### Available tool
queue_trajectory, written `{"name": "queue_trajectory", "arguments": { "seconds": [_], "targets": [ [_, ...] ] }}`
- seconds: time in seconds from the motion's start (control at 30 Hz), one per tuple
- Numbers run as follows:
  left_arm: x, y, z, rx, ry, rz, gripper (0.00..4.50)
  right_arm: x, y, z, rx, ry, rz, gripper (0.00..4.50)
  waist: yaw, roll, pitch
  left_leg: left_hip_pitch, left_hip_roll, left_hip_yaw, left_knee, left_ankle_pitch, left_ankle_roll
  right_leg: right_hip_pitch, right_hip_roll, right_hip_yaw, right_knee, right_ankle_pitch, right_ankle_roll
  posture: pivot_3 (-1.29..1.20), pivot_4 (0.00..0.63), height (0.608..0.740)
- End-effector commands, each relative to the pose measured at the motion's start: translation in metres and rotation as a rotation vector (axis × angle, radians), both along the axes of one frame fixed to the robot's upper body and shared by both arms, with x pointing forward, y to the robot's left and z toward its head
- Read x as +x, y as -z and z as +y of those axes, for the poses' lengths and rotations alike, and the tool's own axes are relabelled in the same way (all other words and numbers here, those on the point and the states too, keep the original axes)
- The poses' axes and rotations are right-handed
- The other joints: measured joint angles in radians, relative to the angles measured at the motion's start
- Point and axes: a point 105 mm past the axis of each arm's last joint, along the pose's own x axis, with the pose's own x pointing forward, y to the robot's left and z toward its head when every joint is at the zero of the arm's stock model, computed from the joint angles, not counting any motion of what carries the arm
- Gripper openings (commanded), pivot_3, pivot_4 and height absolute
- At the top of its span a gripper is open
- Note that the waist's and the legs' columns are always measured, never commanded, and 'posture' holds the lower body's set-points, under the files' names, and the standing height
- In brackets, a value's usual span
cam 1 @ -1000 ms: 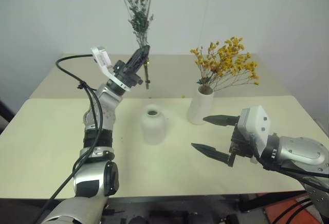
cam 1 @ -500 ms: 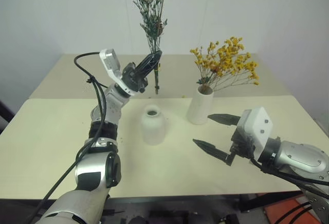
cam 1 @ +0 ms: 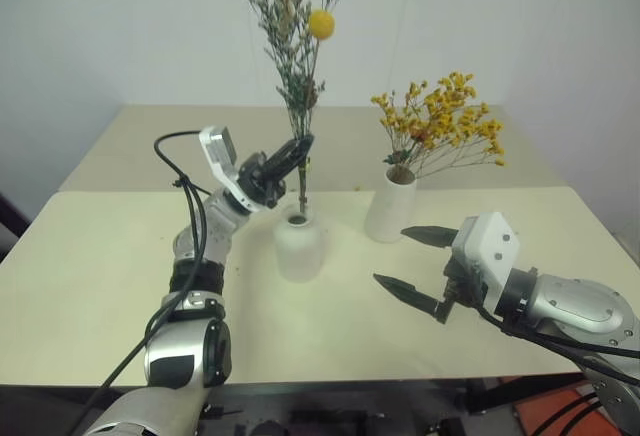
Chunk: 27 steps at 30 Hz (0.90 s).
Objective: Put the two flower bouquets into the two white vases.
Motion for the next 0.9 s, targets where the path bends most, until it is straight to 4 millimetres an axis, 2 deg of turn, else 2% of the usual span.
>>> {"name": "queue_trajectory", "arguments": {
  "seconds": [0.03,0.23,0.43,0.9],
  "targets": [
    [-0.008,-0.011,0.000,0.006,-0.002,-0.070,0.22,-0.001,-0.007,-0.001,-0.011,-0.004,-0.042,4.50,-0.001,0.000,0.000,0.000,0.000,0.000,0.000,0.000,0.000,0.000,0.000,0.000,0.000,0.000,0.000,0.00,0.150,0.740],
    [-0.007,0.003,0.005,0.040,-0.055,-0.062,0.22,-0.002,-0.007,-0.001,-0.010,-0.013,-0.048,4.50,0.000,0.000,0.000,0.000,0.000,0.000,0.000,0.000,0.000,0.000,0.000,0.000,0.000,0.000,0.000,0.00,0.150,0.740],
    [-0.011,0.005,0.009,0.057,-0.072,-0.098,0.22,-0.002,-0.006,0.000,-0.016,-0.022,-0.058,4.50,0.000,0.000,0.000,0.000,0.000,0.000,0.000,0.000,0.000,0.000,0.000,0.000,0.000,0.000,0.000,0.00,0.150,0.740],
    [-0.021,0.021,0.015,0.118,-0.126,-0.127,0.22,0.001,-0.002,0.001,-0.032,-0.042,-0.089,4.50,0.000,0.000,0.000,0.001,0.000,0.000,0.000,0.000,0.000,0.001,0.000,0.000,0.000,0.000,0.000,0.00,0.150,0.740]
  ]
}}
